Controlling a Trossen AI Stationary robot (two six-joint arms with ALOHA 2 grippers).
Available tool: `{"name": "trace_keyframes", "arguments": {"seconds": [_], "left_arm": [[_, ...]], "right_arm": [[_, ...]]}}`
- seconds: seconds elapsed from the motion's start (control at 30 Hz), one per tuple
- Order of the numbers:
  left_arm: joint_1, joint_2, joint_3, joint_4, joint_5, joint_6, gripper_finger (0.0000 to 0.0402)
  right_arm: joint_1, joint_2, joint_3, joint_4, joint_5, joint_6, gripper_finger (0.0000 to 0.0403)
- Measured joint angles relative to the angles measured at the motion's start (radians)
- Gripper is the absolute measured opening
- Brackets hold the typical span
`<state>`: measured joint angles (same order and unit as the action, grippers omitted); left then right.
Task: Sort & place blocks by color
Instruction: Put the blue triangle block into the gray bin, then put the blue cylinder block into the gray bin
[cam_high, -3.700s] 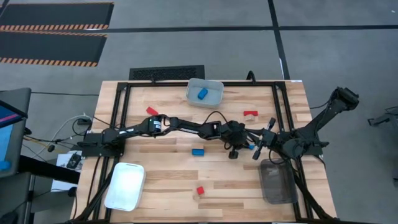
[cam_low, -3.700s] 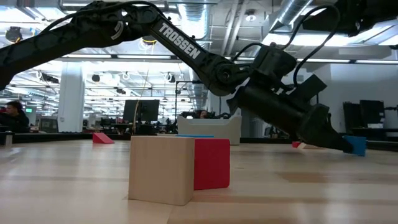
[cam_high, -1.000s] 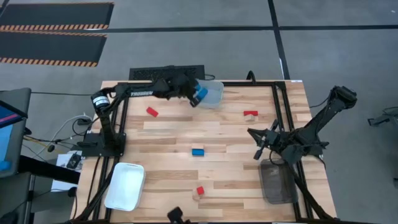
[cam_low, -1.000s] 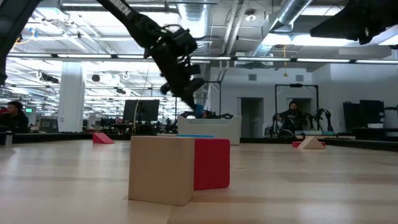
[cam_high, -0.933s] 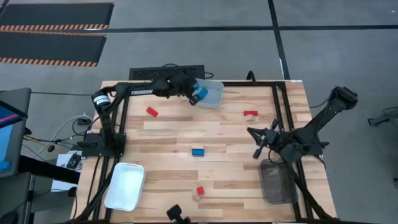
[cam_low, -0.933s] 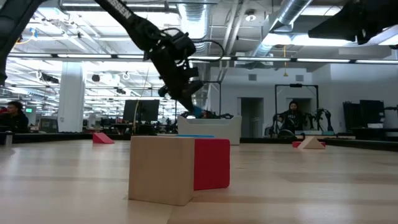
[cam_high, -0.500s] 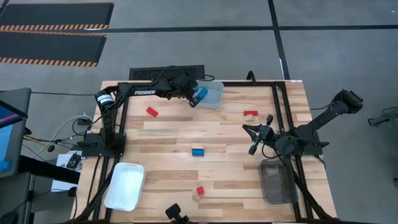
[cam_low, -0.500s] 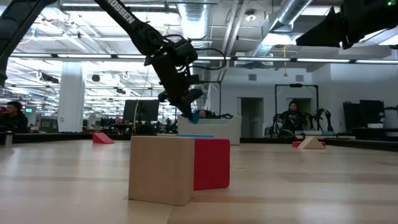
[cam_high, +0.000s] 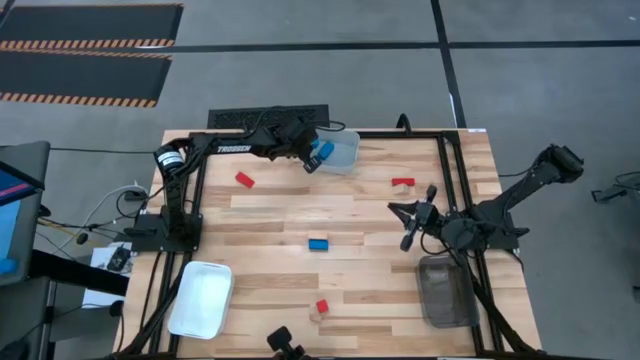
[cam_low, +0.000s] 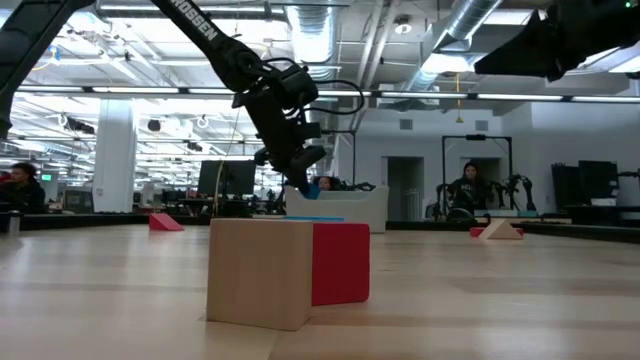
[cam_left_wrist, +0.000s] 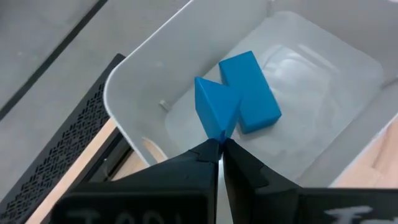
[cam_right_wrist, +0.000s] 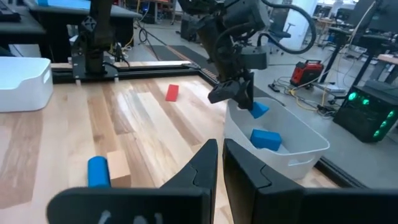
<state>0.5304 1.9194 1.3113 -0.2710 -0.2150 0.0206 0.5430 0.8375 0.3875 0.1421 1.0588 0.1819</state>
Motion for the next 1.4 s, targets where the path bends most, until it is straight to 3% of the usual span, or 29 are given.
{"name": "trace_keyframes", "arguments": {"seconds": [0.13,0.33,0.6,0.73,0.87,1.03,1.2,1.4], "left_arm": [[0.000,0.000,0.000,0.000,-0.011,0.001,0.0018],[-0.001,0.000,0.000,0.000,-0.019,0.001,0.0082],[-0.064,-0.038,0.000,-0.074,-0.118,0.008,0.0138],[-0.135,-0.065,0.000,-0.085,-0.201,0.029,0.0141],[-0.215,-0.089,0.000,-0.079,-0.265,0.064,0.0135],[-0.301,-0.115,-0.042,-0.070,-0.288,0.073,0.0126],[-0.352,-0.168,-0.136,-0.050,-0.291,0.054,0.0123],[-0.391,-0.286,-0.321,0.099,-0.267,-0.017,0.0123]], "right_arm": [[0.000,0.000,0.000,-0.007,-0.003,0.010,0.0052],[0.000,0.000,0.000,-0.012,-0.016,0.022,0.0052],[-0.002,0.000,0.000,-0.056,-0.016,0.055,0.0052],[-0.009,0.000,0.000,-0.061,-0.018,0.077,0.0052],[-0.006,0.000,0.000,-0.064,-0.089,0.113,0.0052],[0.002,0.017,0.000,-0.101,-0.125,0.185,0.0052],[0.027,0.055,0.000,-0.099,-0.125,0.214,0.0052],[0.040,0.083,0.000,-0.086,-0.125,0.237,0.0052]]}}
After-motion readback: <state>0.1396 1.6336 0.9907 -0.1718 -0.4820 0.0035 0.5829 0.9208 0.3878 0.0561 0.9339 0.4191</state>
